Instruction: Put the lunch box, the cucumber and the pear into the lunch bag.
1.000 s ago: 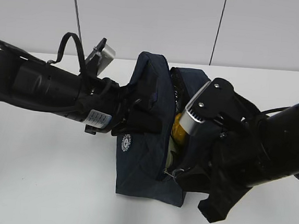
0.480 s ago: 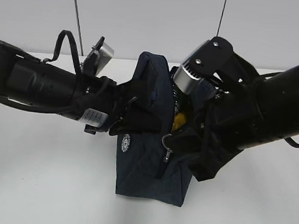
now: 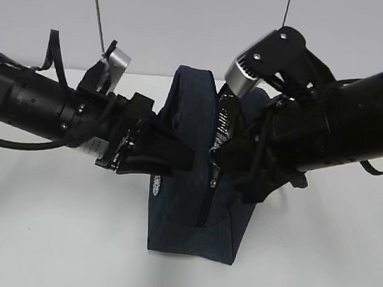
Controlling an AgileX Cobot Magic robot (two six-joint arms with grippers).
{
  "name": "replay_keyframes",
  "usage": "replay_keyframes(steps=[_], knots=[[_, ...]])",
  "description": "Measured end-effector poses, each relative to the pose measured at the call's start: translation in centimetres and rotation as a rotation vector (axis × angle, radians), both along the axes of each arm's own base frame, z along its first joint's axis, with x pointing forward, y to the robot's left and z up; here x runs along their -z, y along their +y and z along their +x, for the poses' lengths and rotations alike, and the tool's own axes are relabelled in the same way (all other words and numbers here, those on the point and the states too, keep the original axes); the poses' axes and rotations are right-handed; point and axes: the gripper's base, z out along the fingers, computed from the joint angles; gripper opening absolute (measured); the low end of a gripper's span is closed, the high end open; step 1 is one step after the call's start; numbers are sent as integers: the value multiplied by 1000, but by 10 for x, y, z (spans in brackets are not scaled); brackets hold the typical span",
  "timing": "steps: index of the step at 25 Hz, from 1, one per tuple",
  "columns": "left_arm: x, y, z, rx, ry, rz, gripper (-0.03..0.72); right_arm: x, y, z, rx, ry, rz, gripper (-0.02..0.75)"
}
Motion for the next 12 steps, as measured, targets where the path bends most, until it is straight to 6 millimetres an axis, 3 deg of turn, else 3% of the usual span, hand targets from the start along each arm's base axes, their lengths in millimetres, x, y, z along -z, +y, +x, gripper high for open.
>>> replay_keyframes(steps=[5, 12], knots=[[-1, 0, -3, 51, -26, -16, 349, -9, 2, 4, 26, -24, 41, 6], [0, 1, -4, 65, -37, 2, 361, -17, -3, 12, 93, -8, 115, 6]])
